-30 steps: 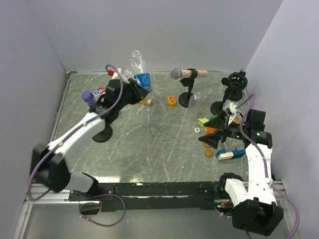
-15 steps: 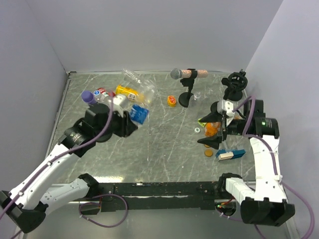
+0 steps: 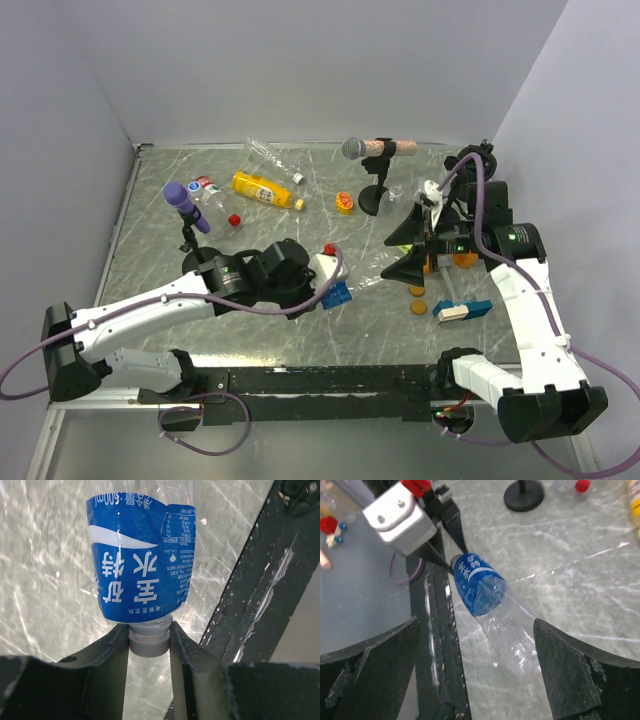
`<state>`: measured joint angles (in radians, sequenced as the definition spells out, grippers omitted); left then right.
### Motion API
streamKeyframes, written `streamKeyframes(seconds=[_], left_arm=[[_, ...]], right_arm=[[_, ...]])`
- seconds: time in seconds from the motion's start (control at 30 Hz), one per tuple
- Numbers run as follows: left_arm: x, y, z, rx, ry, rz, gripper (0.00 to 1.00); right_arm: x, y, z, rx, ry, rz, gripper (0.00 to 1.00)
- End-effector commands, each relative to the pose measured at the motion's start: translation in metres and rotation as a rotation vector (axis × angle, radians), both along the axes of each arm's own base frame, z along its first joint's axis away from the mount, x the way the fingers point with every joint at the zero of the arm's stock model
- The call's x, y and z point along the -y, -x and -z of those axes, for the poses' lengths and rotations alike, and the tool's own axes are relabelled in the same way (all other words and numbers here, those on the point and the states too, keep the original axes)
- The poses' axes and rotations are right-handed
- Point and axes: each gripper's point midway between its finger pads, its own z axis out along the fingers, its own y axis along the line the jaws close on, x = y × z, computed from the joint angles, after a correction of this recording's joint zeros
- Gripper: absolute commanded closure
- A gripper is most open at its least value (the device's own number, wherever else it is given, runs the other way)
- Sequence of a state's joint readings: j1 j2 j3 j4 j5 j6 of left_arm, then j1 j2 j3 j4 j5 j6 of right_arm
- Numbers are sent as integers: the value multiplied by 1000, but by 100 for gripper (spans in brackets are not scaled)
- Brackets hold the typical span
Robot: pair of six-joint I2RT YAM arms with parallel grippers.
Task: Unscrew the bottle caps
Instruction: Pass from the left arm to the right
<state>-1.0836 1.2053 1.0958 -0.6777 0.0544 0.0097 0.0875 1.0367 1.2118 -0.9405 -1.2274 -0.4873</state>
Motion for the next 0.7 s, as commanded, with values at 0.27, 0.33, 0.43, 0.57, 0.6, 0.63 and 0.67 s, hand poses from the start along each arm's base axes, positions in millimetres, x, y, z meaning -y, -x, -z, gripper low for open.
streamKeyframes(seconds=[0.27,0.33,0.43,0.57,0.6,0.63,0.67], left_arm=[[35,19,-20,213,-87,312,95],[35,13,-21,255,-121,287,95],[34,4,-26,307,-134,248,95],[33,-2,-35,356,-123,222,95],[33,-2,-37,364,-120,223,95],[35,0,-38,371,-116,230,95],[35,0,-39,380,-123,229,95]], right_arm=[[-6,34,42,304,177,-393,1],[-12,33,44,248,183,-413,1],[-17,37,56,139,204,-449,1],[-21,42,80,-10,243,-456,1],[-22,41,87,-30,263,-446,1],[-24,40,92,-49,282,-440,1],[-26,37,95,-48,294,-426,1]])
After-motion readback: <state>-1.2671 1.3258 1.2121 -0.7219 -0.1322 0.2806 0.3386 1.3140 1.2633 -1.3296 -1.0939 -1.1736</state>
